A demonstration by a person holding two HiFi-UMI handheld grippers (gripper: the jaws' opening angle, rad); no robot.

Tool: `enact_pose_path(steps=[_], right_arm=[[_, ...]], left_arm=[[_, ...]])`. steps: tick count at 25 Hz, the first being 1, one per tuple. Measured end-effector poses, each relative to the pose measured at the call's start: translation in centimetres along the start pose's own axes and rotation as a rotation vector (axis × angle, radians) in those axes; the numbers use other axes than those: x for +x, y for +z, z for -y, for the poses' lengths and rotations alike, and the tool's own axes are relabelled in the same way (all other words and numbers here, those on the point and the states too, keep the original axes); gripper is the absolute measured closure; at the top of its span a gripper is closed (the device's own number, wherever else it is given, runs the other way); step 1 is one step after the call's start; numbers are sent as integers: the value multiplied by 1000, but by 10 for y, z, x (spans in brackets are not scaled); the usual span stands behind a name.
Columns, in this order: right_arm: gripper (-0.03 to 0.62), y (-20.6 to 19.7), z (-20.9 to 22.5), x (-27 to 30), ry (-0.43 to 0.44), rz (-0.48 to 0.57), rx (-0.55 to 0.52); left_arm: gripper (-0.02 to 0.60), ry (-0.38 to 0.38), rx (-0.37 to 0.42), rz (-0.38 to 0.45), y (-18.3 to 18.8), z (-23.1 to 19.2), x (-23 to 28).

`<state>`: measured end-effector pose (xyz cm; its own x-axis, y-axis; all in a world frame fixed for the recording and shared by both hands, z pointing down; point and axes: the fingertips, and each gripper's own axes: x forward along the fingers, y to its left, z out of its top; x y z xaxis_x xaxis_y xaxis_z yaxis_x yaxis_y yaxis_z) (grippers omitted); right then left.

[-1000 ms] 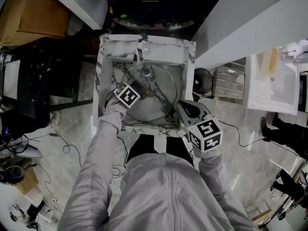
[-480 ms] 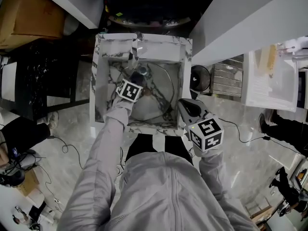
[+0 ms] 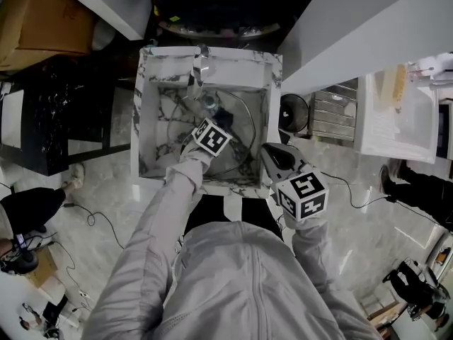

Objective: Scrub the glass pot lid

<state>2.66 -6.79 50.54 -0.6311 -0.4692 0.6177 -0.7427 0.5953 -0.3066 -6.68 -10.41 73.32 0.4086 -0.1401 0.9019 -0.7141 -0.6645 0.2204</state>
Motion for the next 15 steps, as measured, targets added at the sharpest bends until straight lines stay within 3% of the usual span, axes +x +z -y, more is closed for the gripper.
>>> enact_pose_path(steps=[11,13,15], right_arm=[[563,-2,-3,-6,-1,8,-3],[563,-2,-4,-8,-3,12,-3],[563,-1,-5,-9,-6,16,-5]], left_arm=[[511,-141,-30,10,0,56,4],[511,-201,-72,16,3,68,-1],[511,-309,-116,14,1,86,-3]])
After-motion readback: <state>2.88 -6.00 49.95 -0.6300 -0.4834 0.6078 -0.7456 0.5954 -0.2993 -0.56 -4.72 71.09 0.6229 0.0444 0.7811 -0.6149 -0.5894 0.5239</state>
